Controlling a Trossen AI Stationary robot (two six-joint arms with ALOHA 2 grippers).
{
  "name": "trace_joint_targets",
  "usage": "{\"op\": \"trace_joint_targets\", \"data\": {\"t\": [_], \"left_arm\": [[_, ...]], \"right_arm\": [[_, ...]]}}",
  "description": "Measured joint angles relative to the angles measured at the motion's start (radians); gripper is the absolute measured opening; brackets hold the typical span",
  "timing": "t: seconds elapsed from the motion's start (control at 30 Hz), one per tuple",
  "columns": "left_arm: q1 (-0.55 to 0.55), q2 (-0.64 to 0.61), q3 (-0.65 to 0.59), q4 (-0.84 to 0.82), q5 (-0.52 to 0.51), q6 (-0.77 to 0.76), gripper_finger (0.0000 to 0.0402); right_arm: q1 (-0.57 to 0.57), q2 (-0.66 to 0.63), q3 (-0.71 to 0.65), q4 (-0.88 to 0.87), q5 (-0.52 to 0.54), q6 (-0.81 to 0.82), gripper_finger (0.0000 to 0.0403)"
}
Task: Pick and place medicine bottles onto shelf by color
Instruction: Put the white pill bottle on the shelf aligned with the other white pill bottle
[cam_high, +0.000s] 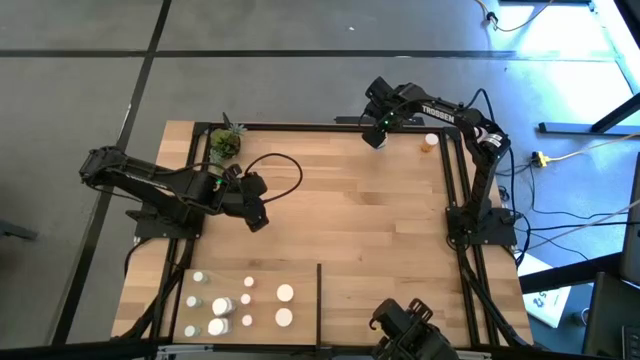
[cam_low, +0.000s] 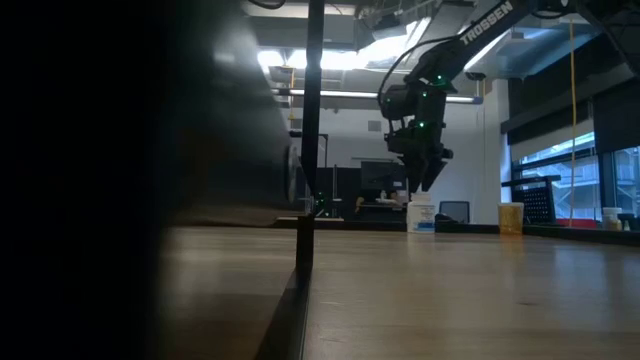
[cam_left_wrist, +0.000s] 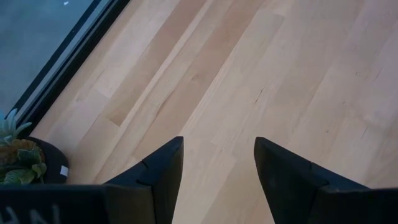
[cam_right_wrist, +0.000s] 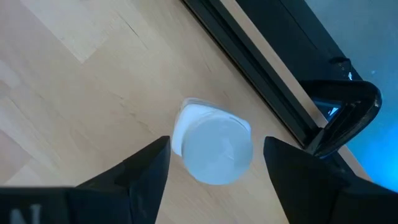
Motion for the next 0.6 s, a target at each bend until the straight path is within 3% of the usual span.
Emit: {"op": "trace_joint_targets", "data": {"t": [0.47, 0.6], "left_arm": [[0.0, 0.0, 0.0, 0.001, 0.0, 0.0, 0.019], [0.0, 0.0, 0.0, 0.001, 0.0, 0.0, 0.019]], "right_arm": [[0.0, 0.043, 0.0, 0.005, -0.006, -0.008, 0.026], [0.0, 0.043, 0.0, 0.005, -0.002, 0.0, 0.0242]]}}
